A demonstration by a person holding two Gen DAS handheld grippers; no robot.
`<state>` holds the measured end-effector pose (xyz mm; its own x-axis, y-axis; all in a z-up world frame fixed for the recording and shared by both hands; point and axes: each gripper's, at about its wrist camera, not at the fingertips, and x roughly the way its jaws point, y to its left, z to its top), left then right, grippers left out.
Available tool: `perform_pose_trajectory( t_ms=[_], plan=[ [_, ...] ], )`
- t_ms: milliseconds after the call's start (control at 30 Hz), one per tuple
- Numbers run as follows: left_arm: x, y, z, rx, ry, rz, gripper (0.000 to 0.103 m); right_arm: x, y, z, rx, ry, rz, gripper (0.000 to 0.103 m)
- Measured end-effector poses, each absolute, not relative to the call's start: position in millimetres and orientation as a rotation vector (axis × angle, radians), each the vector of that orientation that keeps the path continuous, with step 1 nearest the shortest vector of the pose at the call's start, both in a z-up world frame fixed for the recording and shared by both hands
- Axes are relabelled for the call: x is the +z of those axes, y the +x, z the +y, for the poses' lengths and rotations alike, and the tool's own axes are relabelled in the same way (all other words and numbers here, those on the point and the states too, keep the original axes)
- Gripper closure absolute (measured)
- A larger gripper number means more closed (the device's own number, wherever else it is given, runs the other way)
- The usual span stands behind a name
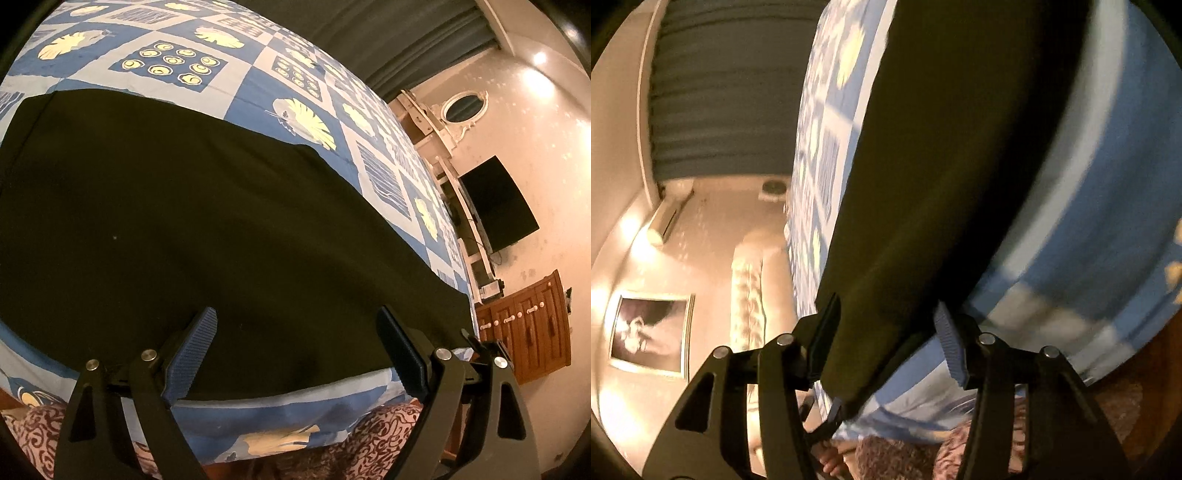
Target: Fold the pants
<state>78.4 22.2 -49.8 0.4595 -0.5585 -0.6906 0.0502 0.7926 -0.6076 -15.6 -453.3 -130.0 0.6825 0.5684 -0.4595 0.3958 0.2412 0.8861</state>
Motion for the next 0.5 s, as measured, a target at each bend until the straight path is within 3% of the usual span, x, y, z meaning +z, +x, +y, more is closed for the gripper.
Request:
perform_pose_trajectory(
  t_ms=[267,367,500],
  plan=[
    [-51.4,78.9,25.5,-0.397,-0.59,1.04,0.016,-136.9,10.7,-399.5,0.293,1.415,1.01,0.052],
    [-50.9,78.4,25.5,-0.396,-0.587,1.04,0.016,-132.8,22.9,-379.4,0.306,1.347,1.053,0.096],
    [-50.9,78.1,25.2,-0.397,-0.588,1.039,0.016,-132.0,15.2,-366.9,0.289,1.306,1.077,0.097]
  ],
)
